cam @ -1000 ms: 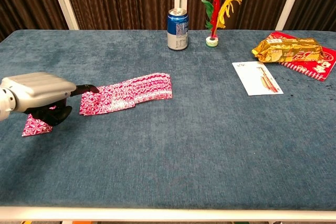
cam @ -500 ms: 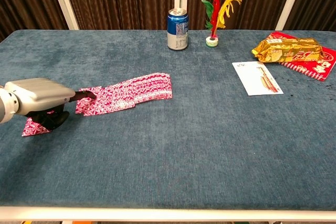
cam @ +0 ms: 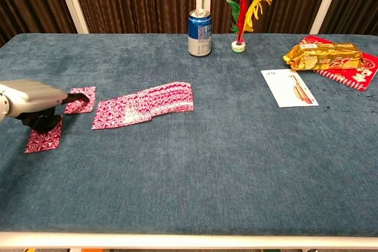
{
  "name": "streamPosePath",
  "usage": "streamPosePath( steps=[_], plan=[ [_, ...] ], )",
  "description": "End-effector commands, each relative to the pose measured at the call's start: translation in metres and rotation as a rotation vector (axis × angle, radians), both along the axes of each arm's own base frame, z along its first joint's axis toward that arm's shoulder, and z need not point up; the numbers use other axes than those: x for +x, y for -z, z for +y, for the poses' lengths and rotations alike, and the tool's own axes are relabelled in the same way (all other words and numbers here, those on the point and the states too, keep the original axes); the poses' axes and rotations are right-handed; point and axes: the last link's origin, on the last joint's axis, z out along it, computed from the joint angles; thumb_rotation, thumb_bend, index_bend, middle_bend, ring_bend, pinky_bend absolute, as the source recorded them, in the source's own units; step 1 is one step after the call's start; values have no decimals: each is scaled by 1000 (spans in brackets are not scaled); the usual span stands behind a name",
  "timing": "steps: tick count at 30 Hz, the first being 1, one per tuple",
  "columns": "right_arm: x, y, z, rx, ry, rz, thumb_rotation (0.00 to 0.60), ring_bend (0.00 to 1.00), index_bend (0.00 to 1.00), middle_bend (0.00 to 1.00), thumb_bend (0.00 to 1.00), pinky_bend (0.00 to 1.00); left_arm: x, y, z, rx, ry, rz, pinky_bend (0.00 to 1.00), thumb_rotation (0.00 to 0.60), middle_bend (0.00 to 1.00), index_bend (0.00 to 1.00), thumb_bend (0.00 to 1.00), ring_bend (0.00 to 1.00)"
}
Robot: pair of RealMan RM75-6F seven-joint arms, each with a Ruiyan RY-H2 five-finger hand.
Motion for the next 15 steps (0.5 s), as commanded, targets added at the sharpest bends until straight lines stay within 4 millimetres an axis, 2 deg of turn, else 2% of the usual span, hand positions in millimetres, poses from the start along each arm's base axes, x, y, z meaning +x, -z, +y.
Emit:
streamPosePath(
  steps=[1, 15],
  plan=[
    [0, 1, 0, 4, 1, 0, 600, 0, 0, 0, 271, 0, -2, -4, 5, 17, -4, 4, 885, 600, 933, 56, 707, 933],
    [4, 2, -2, 6, -3, 7, 600, 0, 0, 0, 267, 0, -17, -20, 30, 76, -65, 25, 885, 600, 933, 57, 707, 933]
  ],
)
